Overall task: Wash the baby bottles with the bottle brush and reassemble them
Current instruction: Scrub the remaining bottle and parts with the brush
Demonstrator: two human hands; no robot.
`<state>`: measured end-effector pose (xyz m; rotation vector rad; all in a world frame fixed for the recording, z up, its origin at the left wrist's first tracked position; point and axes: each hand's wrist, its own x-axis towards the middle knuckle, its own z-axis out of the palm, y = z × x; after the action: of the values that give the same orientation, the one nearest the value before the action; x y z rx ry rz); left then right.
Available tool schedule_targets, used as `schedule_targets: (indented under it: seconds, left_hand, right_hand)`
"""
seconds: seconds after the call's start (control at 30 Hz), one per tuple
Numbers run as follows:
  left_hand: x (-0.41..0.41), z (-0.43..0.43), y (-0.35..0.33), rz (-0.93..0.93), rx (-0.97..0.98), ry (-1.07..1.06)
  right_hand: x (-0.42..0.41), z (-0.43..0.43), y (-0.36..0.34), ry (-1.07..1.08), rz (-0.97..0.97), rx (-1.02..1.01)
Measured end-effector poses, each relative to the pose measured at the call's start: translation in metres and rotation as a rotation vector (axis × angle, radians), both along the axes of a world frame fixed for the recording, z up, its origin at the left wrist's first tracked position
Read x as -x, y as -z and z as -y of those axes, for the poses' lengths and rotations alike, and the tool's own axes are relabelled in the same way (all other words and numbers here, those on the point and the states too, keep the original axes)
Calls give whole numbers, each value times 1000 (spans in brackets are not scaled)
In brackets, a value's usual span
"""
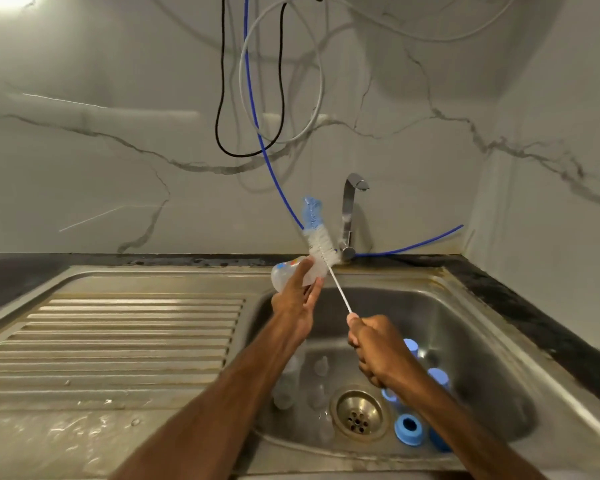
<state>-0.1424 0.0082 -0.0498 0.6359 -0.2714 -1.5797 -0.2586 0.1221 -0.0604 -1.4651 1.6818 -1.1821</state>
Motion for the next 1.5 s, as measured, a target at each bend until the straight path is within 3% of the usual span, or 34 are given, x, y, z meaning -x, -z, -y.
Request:
schedule_targets:
  seconds: [0.23, 0.4, 0.53, 0.6, 0.73, 0.83, 0.9, 1.03, 1.17, 1.27, 1.37, 1.4, 1.5]
  left_hand:
    - [-5, 20, 6, -37, 10, -65]
    - [10, 6, -1, 6, 40, 36]
    - [-8, 18, 1, 18, 18, -27]
    - [-10, 14, 3, 43, 40, 38]
    - [-3, 12, -6, 65, 85, 45]
    - [-16, 21, -3, 78, 62, -1]
    - [-17, 18, 2, 110, 103, 97]
    - [-1, 5, -2, 432, 272, 305]
    - [-7, 1, 5, 797, 380, 334]
    - [-24, 5, 4, 855, 345, 367]
    - [-41, 8, -1, 629, 255, 429]
    - [-45, 11, 0, 647, 255, 445]
    - [-47, 13, 5, 1019, 299, 374]
  right_hand:
    - [-1, -2, 16, -17, -75, -13]
    - [3, 19, 6, 47, 15, 26]
    - [0, 0, 23, -14, -49, -56]
    - [2, 1, 14, 4, -67, -54]
    - [1, -2, -5, 2, 170, -84]
    - [-1, -16, 2, -78, 139, -130]
    - [0, -9, 1, -43, 136, -120]
    - [20, 26, -4, 127, 129, -45]
    - [44, 36, 8, 179, -93, 12]
    - [47, 34, 10, 167, -209, 43]
    - [48, 35, 11, 172, -310, 55]
    - [47, 35, 12, 171, -342, 54]
    - [47, 34, 14, 151, -395, 56]
